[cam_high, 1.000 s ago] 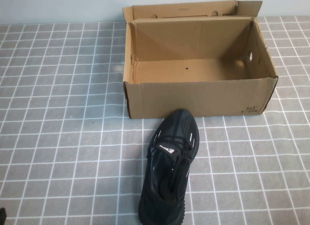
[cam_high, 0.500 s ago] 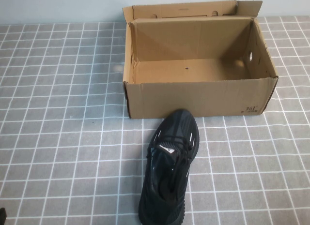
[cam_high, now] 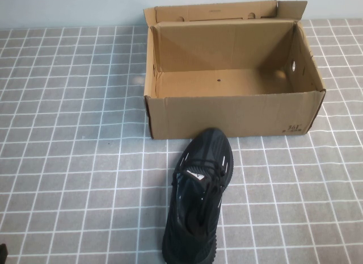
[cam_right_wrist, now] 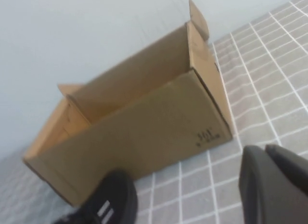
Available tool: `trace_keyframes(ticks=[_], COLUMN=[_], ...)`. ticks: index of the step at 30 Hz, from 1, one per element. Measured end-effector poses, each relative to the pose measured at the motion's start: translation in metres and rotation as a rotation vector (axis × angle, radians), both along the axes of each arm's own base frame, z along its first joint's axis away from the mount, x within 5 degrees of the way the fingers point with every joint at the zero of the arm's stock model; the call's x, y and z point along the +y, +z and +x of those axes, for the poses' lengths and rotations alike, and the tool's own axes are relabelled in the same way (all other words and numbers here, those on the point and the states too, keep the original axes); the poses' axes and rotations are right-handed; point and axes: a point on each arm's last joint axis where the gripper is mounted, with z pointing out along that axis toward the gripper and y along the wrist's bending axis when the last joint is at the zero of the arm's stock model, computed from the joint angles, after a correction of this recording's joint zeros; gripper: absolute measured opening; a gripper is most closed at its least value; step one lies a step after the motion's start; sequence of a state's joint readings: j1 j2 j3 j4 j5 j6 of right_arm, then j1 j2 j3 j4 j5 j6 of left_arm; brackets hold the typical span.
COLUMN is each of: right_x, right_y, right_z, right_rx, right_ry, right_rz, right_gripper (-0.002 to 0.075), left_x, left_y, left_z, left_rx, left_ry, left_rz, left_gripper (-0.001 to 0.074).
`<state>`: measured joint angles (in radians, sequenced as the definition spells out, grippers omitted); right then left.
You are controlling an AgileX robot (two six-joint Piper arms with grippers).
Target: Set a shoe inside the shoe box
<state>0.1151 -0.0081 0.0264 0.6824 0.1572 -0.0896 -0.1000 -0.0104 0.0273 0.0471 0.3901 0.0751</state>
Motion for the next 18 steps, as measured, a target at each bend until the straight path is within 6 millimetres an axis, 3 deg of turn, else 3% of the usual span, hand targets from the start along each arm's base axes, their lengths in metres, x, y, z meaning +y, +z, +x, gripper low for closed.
trace_keyframes(ticks=[8,13,18], right_x=[-0.002,0.007,0.020], right_y=[0.005,0.006,0.040], right_z=[0.000,0.000,0.010], right_rx=[-0.013,0.078,0.211], right_ry=[-0.022,0.067,0.194], right_rz=[0.185,0.224,0.090], right_gripper=[-0.0016,-0.0016,-0.0016], left_x=[0.000,0.000,0.000], left_y=[0.000,0.000,0.000], left_z=[0.000,0.000,0.000], left_rx=[0.000,0.000,0.000], left_ry=[0.000,0.000,0.000], left_rz=[0.000,0.000,0.000], left_gripper=[-0.0001,-0.0001,-0.0001])
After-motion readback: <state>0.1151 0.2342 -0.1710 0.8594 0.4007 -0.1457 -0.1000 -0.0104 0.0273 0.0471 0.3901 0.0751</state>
